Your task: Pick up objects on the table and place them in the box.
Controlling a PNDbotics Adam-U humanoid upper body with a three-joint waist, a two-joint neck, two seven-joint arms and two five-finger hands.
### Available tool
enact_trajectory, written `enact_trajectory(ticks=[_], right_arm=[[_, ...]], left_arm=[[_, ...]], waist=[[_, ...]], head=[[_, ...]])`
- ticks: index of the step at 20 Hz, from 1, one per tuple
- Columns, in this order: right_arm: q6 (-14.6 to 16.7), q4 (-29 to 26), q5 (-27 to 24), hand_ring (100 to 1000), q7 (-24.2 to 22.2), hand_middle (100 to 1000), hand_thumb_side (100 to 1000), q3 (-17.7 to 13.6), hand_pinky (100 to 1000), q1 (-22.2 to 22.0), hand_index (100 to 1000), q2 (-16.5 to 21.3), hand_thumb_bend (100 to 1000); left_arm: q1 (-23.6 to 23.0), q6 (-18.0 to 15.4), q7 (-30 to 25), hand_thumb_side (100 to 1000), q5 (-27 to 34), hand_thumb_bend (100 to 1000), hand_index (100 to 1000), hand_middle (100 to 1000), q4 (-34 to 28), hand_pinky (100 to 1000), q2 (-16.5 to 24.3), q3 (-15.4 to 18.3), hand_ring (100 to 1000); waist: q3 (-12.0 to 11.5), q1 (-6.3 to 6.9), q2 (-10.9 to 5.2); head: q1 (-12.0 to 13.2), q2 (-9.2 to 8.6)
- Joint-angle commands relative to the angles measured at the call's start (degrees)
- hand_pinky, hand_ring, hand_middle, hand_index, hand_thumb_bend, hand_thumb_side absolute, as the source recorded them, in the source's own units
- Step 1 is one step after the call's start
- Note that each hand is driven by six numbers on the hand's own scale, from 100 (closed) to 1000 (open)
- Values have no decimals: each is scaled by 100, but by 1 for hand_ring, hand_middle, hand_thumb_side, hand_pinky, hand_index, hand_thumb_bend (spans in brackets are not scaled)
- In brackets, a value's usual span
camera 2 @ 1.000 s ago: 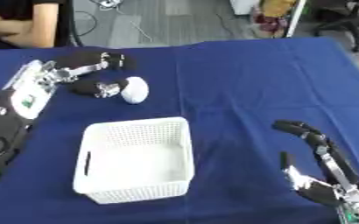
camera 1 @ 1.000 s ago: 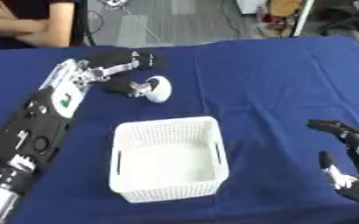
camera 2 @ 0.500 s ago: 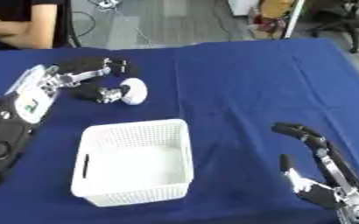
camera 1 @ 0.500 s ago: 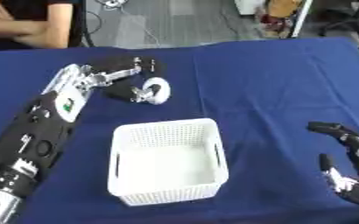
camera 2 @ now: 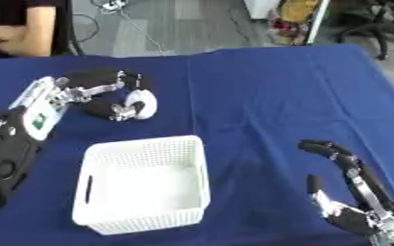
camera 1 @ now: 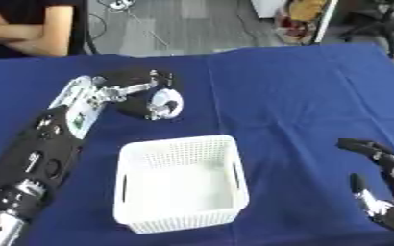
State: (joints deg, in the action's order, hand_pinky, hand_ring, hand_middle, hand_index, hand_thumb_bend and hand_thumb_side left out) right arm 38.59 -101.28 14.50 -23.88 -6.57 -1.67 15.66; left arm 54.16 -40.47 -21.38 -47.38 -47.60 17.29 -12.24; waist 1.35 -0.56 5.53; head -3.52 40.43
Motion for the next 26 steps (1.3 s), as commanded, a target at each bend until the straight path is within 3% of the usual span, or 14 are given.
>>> enact_trajectory(ticks=[1,9,17,26], right_arm=[[55,-123,-38,884,-25,787,523,9,886,76,880,89,100],[76,-128,-55,884,-39,787,524,23,886,109,880,87,100],[83,-125,-67,884,-55,787,525,26,886,125,880,82,100],[92,-126,-81,884,-71,787,525,33,886,153,881,88,100]], left_arm=[[178,-61,96,888,-174,684,918,878,31,735,40,92,763],[229,-115,335,879,-483,694,926,867,134,745,45,144,767],[253,-168,1054,853,-1085,730,932,841,89,766,69,164,781],[293,-212,1389,852,-1432,737,933,833,148,772,67,166,783]], waist=[[23,-18,-45],[80,-49,12],[97,-52,33],[130,-49,60]], head=[[48,-108],[56,-163],[60,-181],[53,-222]])
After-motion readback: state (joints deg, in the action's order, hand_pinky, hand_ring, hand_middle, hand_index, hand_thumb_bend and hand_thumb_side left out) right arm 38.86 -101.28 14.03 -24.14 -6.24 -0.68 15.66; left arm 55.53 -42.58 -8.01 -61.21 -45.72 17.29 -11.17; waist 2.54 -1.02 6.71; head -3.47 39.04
